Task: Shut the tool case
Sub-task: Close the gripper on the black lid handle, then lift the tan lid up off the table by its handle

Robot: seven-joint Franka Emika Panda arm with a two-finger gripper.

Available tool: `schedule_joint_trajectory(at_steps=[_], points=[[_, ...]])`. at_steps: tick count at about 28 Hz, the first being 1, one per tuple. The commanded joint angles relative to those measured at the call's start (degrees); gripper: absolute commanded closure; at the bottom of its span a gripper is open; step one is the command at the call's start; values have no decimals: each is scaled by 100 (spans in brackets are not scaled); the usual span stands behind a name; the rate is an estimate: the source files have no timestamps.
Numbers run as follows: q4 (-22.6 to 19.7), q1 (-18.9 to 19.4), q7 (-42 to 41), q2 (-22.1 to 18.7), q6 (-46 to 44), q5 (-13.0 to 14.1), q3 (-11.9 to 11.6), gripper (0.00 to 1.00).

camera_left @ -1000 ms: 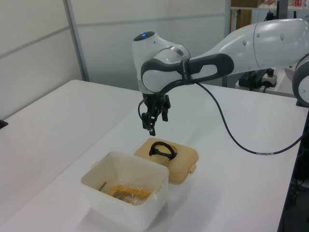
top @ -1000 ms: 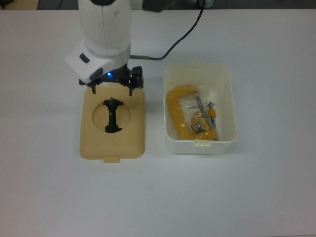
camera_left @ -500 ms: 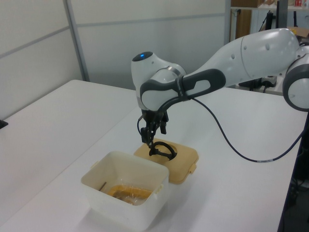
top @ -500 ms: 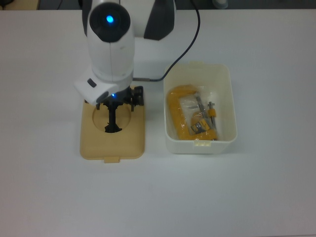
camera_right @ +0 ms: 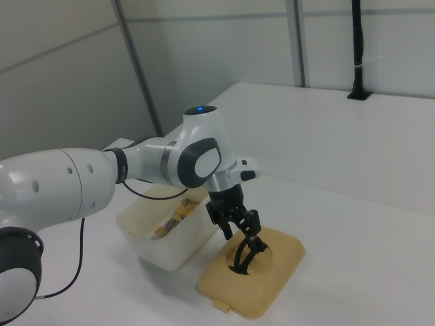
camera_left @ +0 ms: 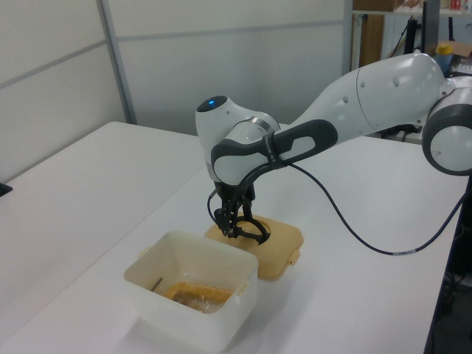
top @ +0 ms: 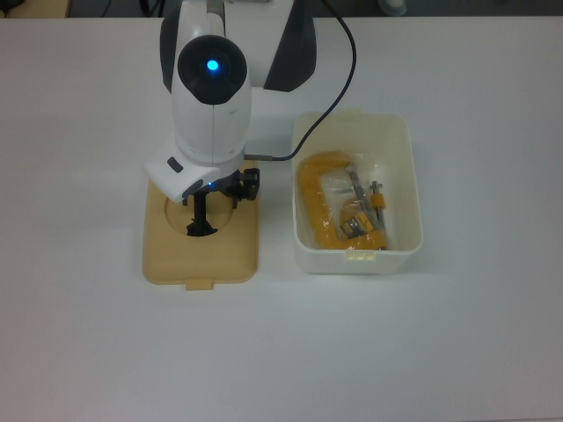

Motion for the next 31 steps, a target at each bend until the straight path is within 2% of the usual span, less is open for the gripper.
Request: schedule_joint_trajectory(at_steps=[1,2,19,24,31], points=[[-75,59,165,-56,121,-131,-15,91],[-75,59,165,-56,112,-122,-15,100],[-14,-3,95,-64,86,-87,-182,100],[30,-73,-71,-213,-11,-17,-260,100],[100,-231,-257,-512,-406,45,-234,100]])
